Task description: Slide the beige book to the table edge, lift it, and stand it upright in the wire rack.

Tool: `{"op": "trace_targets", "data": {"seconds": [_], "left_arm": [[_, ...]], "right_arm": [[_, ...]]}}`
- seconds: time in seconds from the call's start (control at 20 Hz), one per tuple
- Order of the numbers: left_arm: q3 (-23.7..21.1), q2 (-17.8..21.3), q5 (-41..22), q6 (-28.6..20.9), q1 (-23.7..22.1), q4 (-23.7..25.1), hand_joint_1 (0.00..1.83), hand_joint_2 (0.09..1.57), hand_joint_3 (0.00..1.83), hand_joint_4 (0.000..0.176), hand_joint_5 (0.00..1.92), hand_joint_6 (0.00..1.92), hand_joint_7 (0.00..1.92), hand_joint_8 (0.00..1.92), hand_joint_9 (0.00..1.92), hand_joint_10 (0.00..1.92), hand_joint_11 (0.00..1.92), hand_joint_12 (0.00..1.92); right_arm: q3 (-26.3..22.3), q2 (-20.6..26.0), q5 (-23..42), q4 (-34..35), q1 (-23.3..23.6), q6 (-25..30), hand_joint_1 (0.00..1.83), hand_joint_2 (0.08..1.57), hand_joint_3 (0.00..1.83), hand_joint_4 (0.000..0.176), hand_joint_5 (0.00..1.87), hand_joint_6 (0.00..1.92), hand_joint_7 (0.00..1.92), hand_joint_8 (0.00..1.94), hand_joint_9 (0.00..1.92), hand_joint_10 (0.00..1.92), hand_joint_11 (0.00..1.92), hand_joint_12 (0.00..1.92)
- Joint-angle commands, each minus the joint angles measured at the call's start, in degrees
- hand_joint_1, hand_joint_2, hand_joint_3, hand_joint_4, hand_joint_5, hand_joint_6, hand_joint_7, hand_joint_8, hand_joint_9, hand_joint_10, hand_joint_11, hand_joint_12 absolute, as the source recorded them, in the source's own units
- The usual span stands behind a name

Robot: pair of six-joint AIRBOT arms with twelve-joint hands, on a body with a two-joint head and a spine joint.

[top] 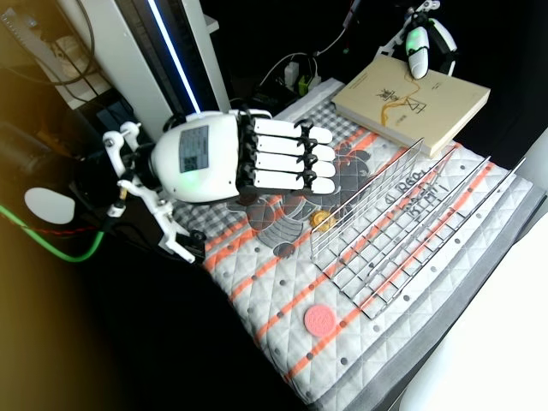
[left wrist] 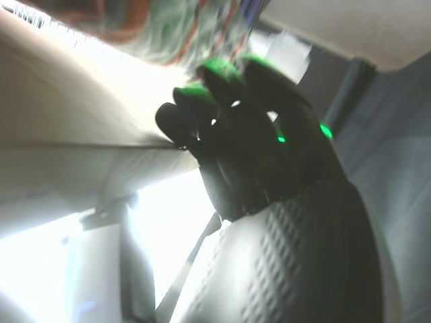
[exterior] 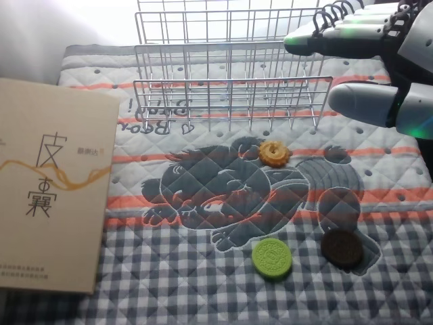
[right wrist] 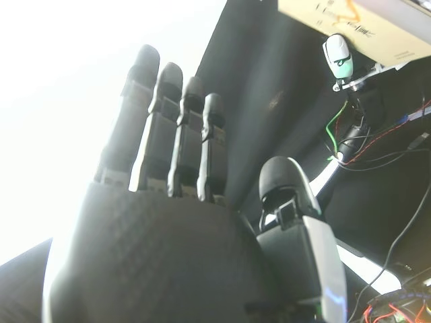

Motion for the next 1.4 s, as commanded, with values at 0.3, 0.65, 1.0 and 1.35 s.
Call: {"op": "trace_targets", "data": {"seconds": [0.3,0.65,1.0,1.35], "left_arm": [[-1.2,-0.3,-17.3,-0.7,-0.8,-3.5,1.40,1.05,0.00,0.000,0.98,0.83,1.13,0.74,1.13,0.95,1.15,0.98],[-1.4,-0.6,-24.4,-0.4,-7.0,-0.2,1.40,1.04,0.00,0.000,1.06,0.68,1.15,0.77,1.07,1.03,1.05,1.15],[4.5,-4.7,-20.5,0.4,-21.3,5.0,1.48,1.07,0.00,0.000,0.99,0.78,1.02,0.90,1.04,1.00,0.94,1.37],[7.9,-7.1,-18.5,0.2,-29.7,8.0,1.38,1.11,0.00,0.000,0.87,1.01,0.94,1.01,1.04,1.12,0.99,1.13]], "right_arm": [[0.0,0.0,6.6,2.2,0.4,0.1,0.00,1.42,0.00,0.000,0.43,0.00,0.47,0.00,0.49,0.01,0.54,0.02],[0.4,-0.5,6.6,2.6,0.2,0.1,0.00,1.43,0.00,0.000,0.41,0.00,0.41,0.00,0.39,0.00,0.45,0.00],[0.4,-0.2,6.6,3.1,-0.2,0.1,0.00,1.46,0.01,0.000,0.46,0.01,0.47,0.01,0.45,0.01,0.45,0.00],[0.4,-0.2,6.7,3.3,-0.5,0.1,0.00,1.45,0.00,0.000,0.47,0.01,0.48,0.01,0.45,0.00,0.39,0.00]]}}
